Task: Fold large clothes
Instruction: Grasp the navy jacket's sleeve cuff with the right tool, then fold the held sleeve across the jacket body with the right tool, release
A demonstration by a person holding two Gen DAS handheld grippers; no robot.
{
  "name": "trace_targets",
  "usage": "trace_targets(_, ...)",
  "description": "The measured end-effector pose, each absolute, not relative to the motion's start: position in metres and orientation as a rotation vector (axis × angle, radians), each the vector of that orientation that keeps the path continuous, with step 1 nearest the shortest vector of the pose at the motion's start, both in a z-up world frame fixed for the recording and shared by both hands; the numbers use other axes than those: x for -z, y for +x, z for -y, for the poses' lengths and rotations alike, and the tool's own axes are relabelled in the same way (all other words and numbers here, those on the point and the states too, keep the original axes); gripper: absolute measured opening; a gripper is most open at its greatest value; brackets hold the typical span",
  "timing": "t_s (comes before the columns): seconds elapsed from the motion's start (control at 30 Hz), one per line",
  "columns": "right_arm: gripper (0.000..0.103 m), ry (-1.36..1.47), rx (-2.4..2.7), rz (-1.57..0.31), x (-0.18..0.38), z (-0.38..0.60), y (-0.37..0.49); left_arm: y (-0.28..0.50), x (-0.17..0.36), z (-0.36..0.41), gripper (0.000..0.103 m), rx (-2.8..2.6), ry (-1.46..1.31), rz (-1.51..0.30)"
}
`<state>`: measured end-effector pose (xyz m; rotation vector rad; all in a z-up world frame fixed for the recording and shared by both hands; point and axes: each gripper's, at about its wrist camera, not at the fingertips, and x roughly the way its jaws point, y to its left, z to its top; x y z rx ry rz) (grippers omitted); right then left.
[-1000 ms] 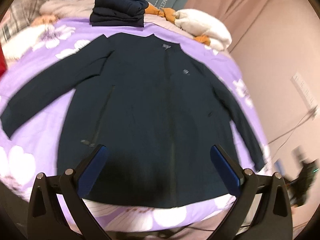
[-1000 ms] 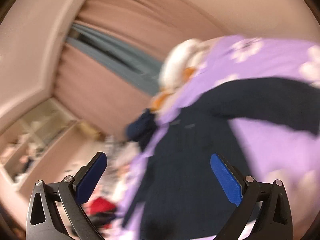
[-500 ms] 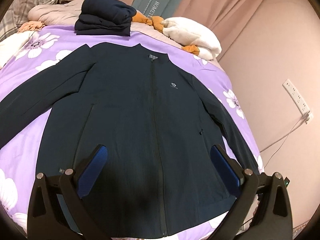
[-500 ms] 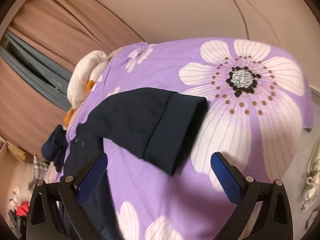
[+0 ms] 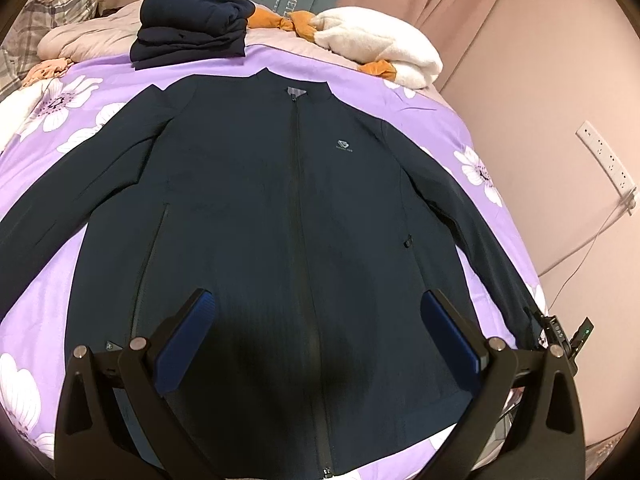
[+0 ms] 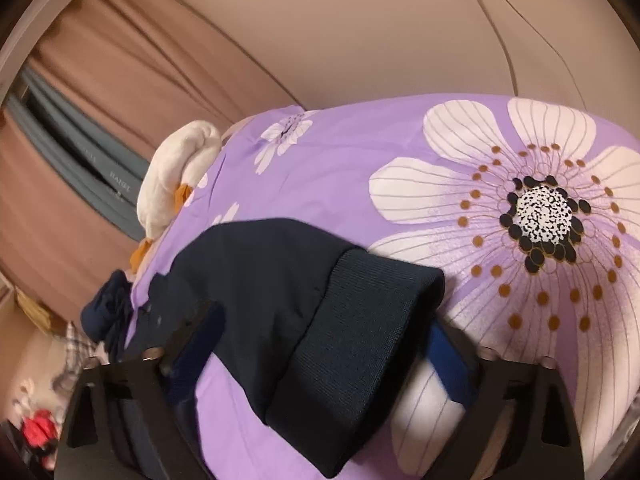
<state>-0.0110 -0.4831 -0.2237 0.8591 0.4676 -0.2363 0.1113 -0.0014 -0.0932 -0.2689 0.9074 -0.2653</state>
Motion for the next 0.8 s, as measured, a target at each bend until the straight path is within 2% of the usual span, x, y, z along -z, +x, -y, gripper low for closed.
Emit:
trace_targets(0.03, 0.064, 0.842, 0.244, -0.495, 0.226, 0.482, -0.007, 0.112, 0.094, 0.001, 0.103, 0.263, -0.269, -0.913)
trace_targets(0.1, 0.039, 0.811, 0.263, -0.542, 0.224, 0.481, -0.004, 0.114, 0.096, -0.001, 0.103, 0.238, -0.266, -0.933)
trace_targets(0.13, 0.035, 0.807, 0.263, -0.558, 0.222, 0.482, -0.003, 0.115, 0.097, -0.002, 0.103, 0.213, -0.259, -0.942)
trace_targets(0.2, 0.019, 0.786, 0.258, -0.565, 0.211, 0.48, -0.002, 0.117, 0.101, -0.01, 0.103, 0.142, -0.241, -0.965)
trace_targets(0.33, 0.013, 0.725, 0.248, -0.548, 0.169, 0.469, 0.009, 0.116, 0.107, -0.036, 0.103, 0.068, -0.296, -0.988)
trace_targets(0.47, 0.012, 0.651, 0.248, -0.546, 0.118, 0.455, 0.028, 0.114, 0.107, -0.061, 0.103, 0.042, -0.372, -0.988)
trace_targets(0.63, 0.012, 0.763, 0.236, -0.533, 0.06, 0.443, 0.073, 0.113, 0.098, -0.083, 0.103, 0.019, -0.369, -0.95)
trace_targets(0.8, 0.012, 0.566, 0.213, -0.515, -0.024, 0.363, 0.143, 0.12, 0.097, -0.118, 0.103, -0.034, -0.409, -0.91)
